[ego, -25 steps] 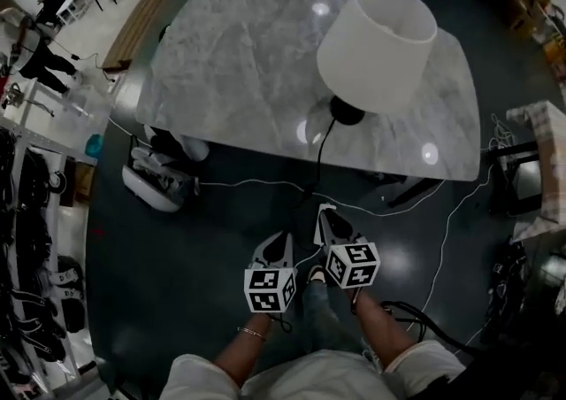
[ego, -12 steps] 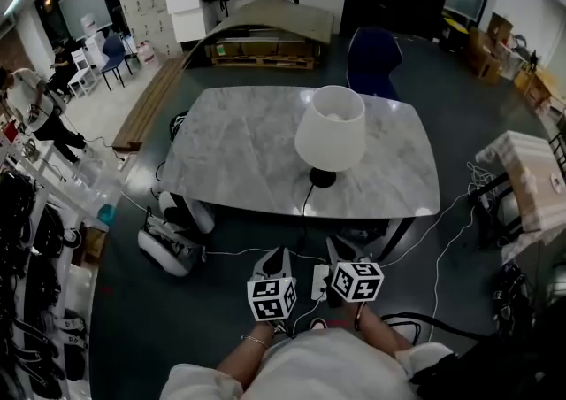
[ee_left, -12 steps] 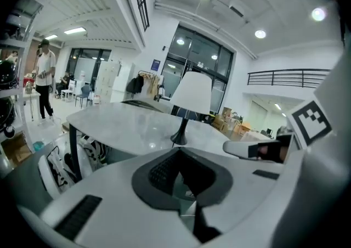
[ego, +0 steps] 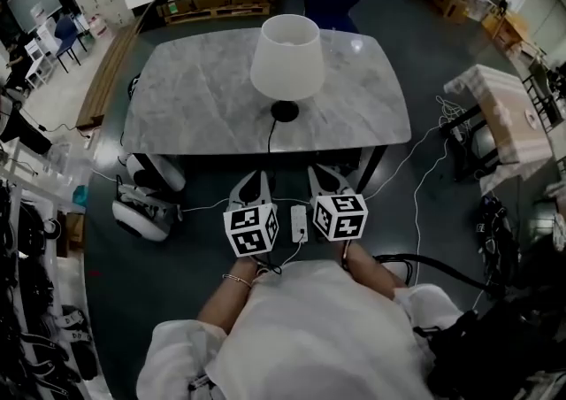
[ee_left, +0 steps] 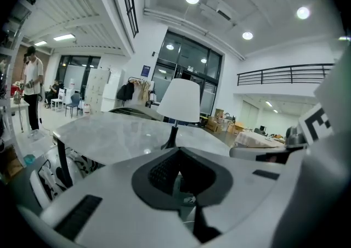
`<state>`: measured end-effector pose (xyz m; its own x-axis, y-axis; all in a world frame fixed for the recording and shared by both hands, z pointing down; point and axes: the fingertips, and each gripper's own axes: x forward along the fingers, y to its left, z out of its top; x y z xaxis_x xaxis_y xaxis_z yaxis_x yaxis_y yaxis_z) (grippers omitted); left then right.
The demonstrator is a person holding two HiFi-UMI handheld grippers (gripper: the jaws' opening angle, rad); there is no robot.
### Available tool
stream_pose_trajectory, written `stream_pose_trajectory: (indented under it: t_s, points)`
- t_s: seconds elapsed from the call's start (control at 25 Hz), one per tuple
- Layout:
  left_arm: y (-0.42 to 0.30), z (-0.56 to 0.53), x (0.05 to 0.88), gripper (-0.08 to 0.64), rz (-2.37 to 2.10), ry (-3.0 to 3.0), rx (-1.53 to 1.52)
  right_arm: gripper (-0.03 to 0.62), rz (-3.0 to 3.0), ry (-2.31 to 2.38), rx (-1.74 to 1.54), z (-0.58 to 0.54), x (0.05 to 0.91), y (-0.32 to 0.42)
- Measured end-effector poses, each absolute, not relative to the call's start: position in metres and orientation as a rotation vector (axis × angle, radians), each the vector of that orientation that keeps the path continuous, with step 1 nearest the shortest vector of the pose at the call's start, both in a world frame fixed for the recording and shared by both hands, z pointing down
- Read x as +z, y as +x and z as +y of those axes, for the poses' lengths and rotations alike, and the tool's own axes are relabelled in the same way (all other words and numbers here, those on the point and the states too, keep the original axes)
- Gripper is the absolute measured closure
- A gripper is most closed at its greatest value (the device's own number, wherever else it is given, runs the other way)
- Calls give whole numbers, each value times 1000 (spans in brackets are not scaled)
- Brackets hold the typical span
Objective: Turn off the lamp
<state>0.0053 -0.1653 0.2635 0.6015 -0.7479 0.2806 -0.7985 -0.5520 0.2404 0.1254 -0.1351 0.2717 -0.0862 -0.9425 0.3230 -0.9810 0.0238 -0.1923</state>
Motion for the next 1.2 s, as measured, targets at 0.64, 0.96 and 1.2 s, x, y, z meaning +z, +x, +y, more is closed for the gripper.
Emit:
stream_pose_trajectory:
  t_s: [0.64,0.96,1.2]
  points:
    - [17,-160,272,552,-1221,2500,277,592,-2152,2027,630,-131,277,122]
    - [8,-162,280,552,-1233,2464,291,592,-2130,2004,626,-128,282,121]
    - [10,-159,283,552,-1232,2459,290,594,-2111,2015,613,-127,281,126]
